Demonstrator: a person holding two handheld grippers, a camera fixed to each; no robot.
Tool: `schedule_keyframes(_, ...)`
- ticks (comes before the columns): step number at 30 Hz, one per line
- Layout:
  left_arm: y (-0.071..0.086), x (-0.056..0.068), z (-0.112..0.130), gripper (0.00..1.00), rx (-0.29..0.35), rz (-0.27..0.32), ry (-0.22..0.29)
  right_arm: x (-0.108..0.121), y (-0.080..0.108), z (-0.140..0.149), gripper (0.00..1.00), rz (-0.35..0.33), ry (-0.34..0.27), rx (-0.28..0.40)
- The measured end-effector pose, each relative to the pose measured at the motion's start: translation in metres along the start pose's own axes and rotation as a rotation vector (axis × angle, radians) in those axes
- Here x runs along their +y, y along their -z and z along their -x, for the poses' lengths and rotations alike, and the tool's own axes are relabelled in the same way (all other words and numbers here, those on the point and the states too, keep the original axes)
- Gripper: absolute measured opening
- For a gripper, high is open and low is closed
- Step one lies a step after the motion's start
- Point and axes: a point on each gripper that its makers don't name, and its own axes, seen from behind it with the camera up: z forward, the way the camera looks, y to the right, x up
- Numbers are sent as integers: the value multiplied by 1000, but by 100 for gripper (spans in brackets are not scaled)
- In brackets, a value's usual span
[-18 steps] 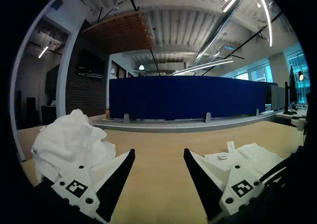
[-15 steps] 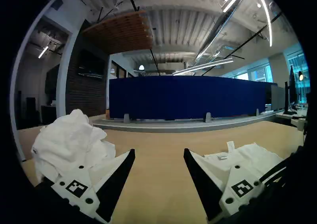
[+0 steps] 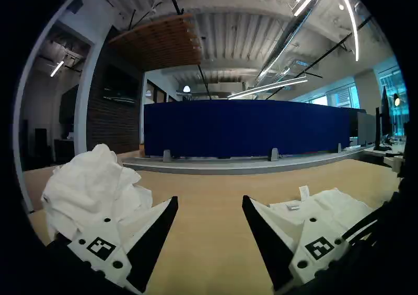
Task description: Fold towel
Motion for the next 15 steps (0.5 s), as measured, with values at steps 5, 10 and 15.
schedule_keyframes(5, -1, 1, -1, 91, 0, 3, 0, -1, 1, -1, 100, -2, -1, -1)
schedule_keyframes(10, -2, 0, -2, 91, 1, 3, -5, -5, 1, 1, 100, -12, 3, -3)
schedule_keyframes(15, -3, 6, -17, 90, 19, 11, -39, -10, 4, -12, 100, -15, 0, -14)
